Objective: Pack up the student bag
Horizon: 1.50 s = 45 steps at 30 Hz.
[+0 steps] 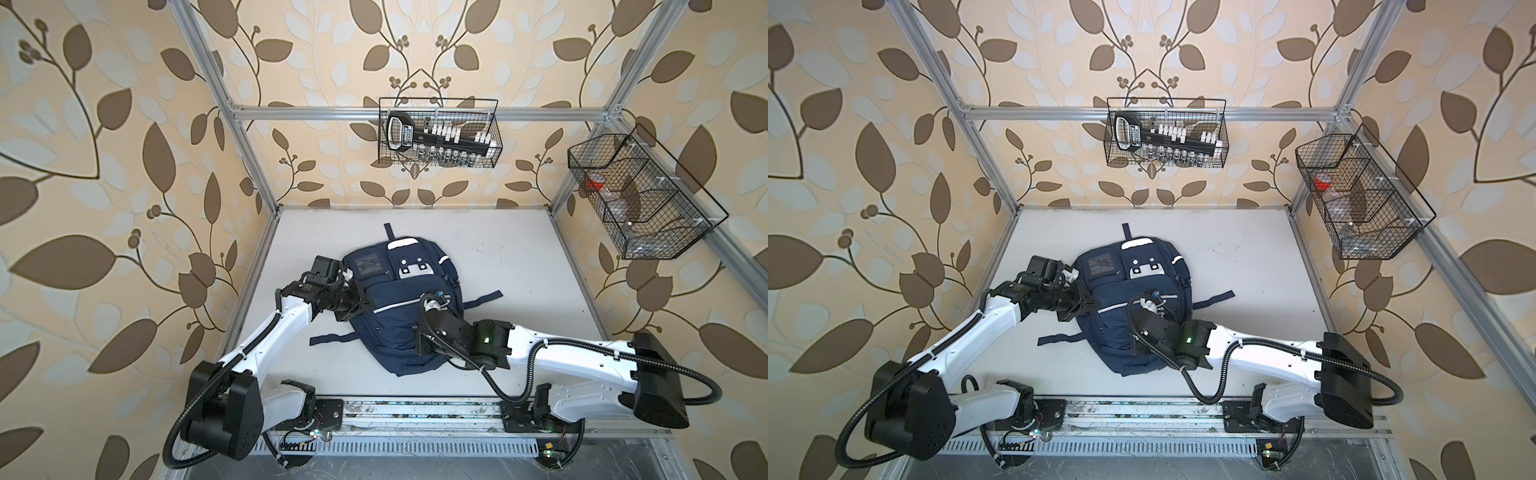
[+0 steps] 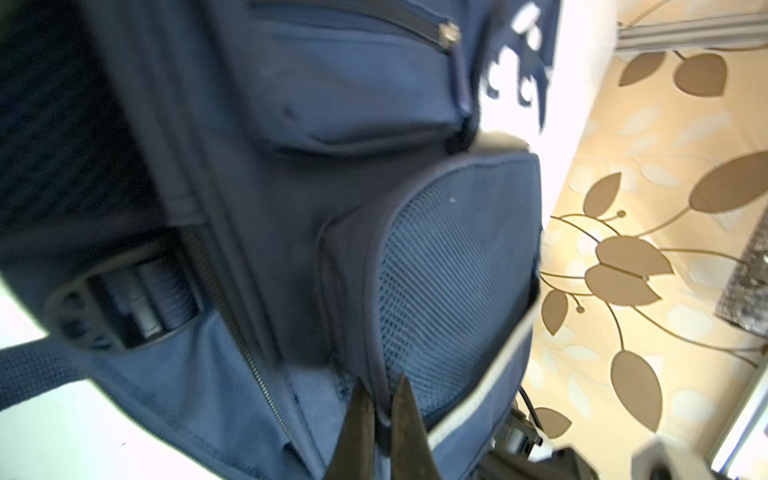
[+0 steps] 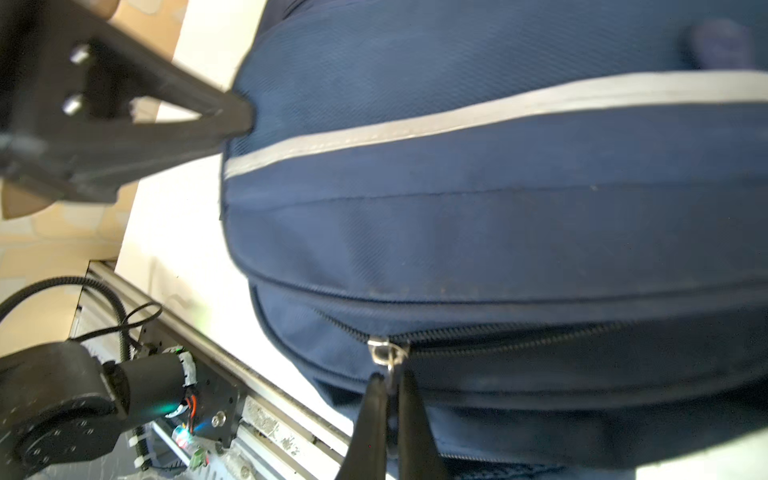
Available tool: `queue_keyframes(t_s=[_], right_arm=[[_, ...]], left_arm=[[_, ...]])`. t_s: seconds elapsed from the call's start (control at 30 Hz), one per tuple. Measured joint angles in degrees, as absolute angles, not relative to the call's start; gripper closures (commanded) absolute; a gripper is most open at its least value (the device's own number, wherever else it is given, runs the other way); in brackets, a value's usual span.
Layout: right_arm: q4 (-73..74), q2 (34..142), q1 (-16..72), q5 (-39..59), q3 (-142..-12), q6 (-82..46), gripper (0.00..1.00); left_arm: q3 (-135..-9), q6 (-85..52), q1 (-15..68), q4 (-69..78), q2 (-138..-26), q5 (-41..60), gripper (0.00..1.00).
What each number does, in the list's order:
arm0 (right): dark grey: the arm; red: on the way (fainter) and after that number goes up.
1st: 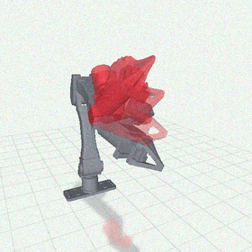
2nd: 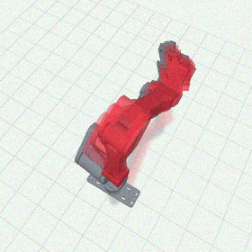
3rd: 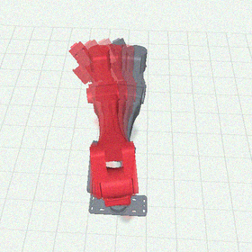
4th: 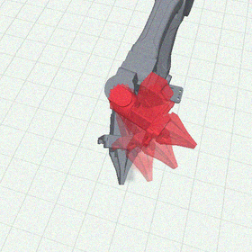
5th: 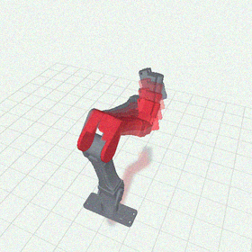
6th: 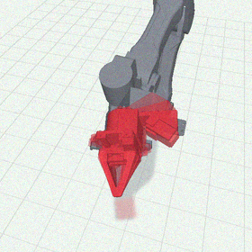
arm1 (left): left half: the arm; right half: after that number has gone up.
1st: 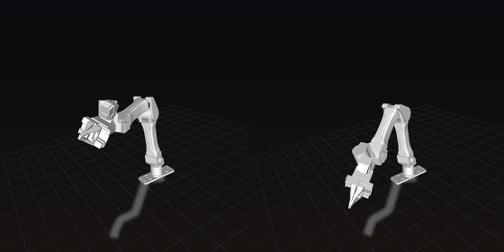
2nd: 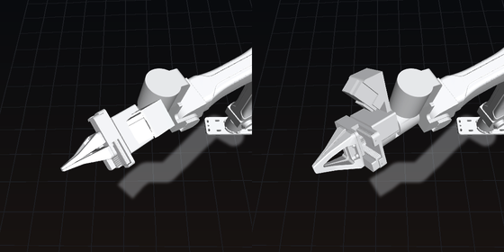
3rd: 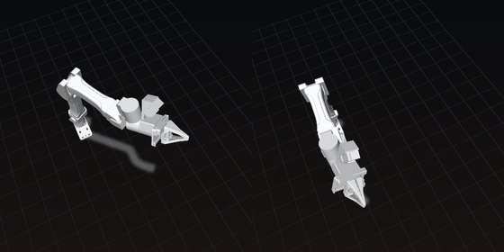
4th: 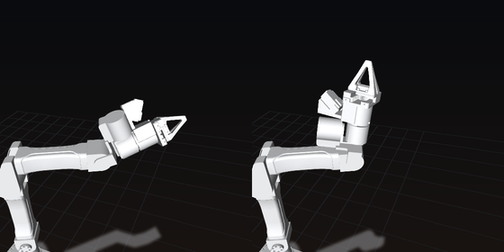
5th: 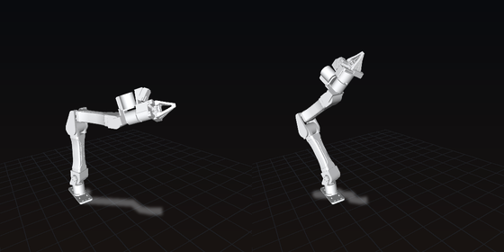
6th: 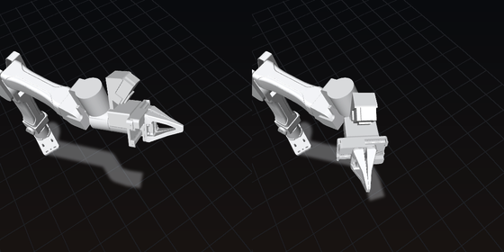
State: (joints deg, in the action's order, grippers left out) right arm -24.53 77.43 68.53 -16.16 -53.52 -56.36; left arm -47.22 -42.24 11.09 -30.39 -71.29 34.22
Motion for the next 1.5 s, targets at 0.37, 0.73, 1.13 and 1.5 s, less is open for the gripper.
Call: queue_keyframes(t_s=[0.37,0.73,1.13,1.5], right_arm=[[-27.9,86.1,71.5,-16.1,-58.7,-58.8,1.00],[-30.9,87.9,71.6,-16.1,-62.2,-60.3,1.00],[-30.5,84.4,72.1,-16.1,-62.0,-60.4,1.00],[-30.8,84.4,72.2,-16.6,-61.8,-60.4,1.00]], left_arm=[[-46.0,-44.1,5.7,-29.0,-60.3,27.6,0.40],[-30.3,-58.5,22.7,-31.0,-38.1,25.1,0.30],[-30.2,-68.9,30.5,-20.1,-47.8,21.3,0.44],[-33.0,-70.3,30.8,-21.1,-54.5,18.9,0.95]])
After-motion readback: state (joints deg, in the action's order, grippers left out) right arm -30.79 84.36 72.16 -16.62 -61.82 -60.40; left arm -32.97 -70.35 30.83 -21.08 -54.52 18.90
